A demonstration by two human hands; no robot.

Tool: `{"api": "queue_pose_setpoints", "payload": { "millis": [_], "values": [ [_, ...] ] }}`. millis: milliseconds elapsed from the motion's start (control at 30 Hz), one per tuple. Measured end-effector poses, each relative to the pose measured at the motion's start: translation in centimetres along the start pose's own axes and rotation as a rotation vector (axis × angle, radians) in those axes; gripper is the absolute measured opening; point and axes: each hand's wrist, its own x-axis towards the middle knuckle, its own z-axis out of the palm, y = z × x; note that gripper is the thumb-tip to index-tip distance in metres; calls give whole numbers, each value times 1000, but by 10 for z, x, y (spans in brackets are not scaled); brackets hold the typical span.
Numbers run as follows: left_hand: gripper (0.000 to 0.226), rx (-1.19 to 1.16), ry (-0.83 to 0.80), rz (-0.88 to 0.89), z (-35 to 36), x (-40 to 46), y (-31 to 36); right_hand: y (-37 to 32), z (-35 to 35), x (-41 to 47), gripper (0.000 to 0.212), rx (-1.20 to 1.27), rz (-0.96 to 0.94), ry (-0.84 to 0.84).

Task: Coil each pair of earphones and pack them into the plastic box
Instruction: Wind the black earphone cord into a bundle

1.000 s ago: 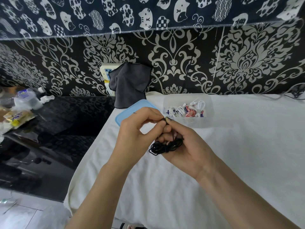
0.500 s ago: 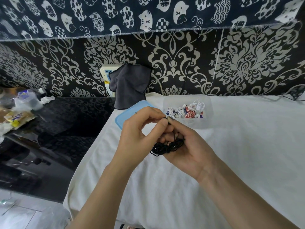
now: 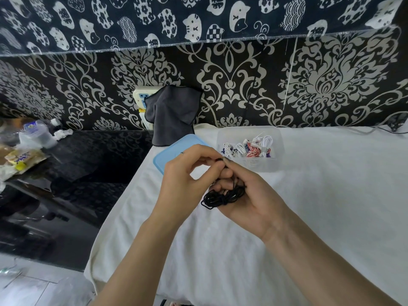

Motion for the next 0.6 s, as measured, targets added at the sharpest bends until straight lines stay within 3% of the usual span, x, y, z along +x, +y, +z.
{"api": "queue_pose_setpoints", "payload": {
  "millis": [167,300,467,533,600],
  "values": [
    [12,-74,-23,-58,2,3,-4,-7,2,0,17,-47,-8,44],
    [16,-45,21,-95,9,11,-7,-23,1,3,23,-143,-22,67],
    [9,-34,198,-199,24,35,-14,-51,-5,7,21,-215,-132,128],
    [5,-68,249,-243,30,44,-17,-63,-10,8,14,-336,-191,102],
    [4,-83,263,-276,41,53,-20,-74,-19,13,13,-502,-307,185]
  ]
}}
